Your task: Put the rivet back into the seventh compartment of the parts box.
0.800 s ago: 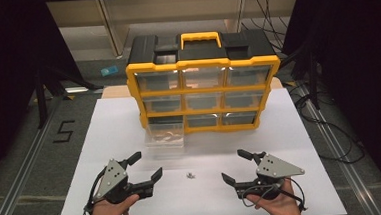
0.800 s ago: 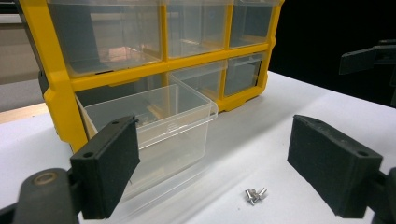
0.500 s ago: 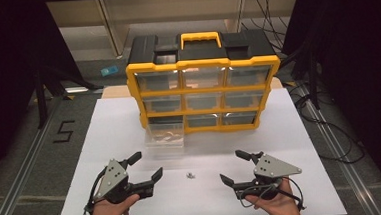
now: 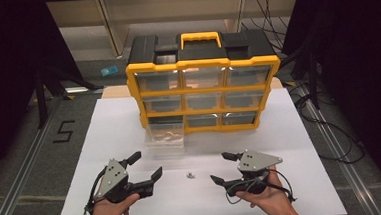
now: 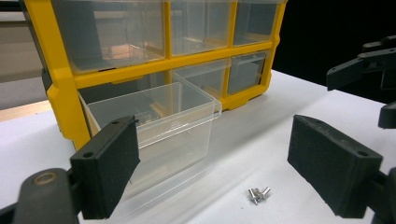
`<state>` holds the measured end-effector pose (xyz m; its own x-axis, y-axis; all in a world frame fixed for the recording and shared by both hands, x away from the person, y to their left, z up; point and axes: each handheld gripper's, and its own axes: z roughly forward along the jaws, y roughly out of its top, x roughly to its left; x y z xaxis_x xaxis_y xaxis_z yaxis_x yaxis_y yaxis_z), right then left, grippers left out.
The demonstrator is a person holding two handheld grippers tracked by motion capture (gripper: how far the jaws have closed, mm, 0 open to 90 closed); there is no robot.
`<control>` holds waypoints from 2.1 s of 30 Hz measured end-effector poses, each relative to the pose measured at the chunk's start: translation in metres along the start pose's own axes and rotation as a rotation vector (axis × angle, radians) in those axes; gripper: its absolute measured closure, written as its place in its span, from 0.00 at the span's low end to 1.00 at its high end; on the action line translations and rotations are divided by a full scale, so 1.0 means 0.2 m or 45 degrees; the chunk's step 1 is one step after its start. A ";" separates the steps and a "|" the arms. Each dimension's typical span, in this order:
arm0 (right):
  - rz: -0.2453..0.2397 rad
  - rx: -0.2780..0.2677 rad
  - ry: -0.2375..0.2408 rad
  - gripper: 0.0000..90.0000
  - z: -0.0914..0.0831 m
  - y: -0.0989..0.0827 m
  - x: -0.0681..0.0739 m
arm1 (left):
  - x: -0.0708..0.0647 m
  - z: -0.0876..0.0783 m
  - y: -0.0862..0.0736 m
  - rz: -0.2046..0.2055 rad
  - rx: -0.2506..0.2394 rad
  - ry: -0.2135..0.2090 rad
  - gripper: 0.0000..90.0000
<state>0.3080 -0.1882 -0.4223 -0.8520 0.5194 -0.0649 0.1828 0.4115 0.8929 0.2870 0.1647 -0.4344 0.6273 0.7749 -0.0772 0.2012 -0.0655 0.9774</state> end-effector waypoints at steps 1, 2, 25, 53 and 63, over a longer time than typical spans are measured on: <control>-0.006 0.018 0.013 0.28 0.01 0.01 0.00 | 0.00 0.00 0.00 -0.002 0.000 0.003 0.18; -0.017 0.030 0.025 0.28 0.03 0.02 0.00 | 0.00 0.00 0.00 -0.001 0.001 0.005 0.18; -0.093 0.400 0.140 0.44 0.40 0.12 -0.03 | 0.00 0.01 0.00 -0.003 0.010 0.011 0.18; -0.112 0.697 0.286 0.79 0.74 0.09 -0.02 | 0.02 0.00 0.00 -0.035 0.006 0.014 0.18; -0.126 0.711 0.287 0.89 0.74 0.08 -0.01 | 0.02 0.00 0.01 -0.033 0.004 0.012 0.18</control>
<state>0.3858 -0.0711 -0.4741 -0.9497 0.3128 0.0148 0.2754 0.8119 0.5148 0.2896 0.1669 -0.4335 0.6150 0.7821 -0.1009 0.2199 -0.0472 0.9744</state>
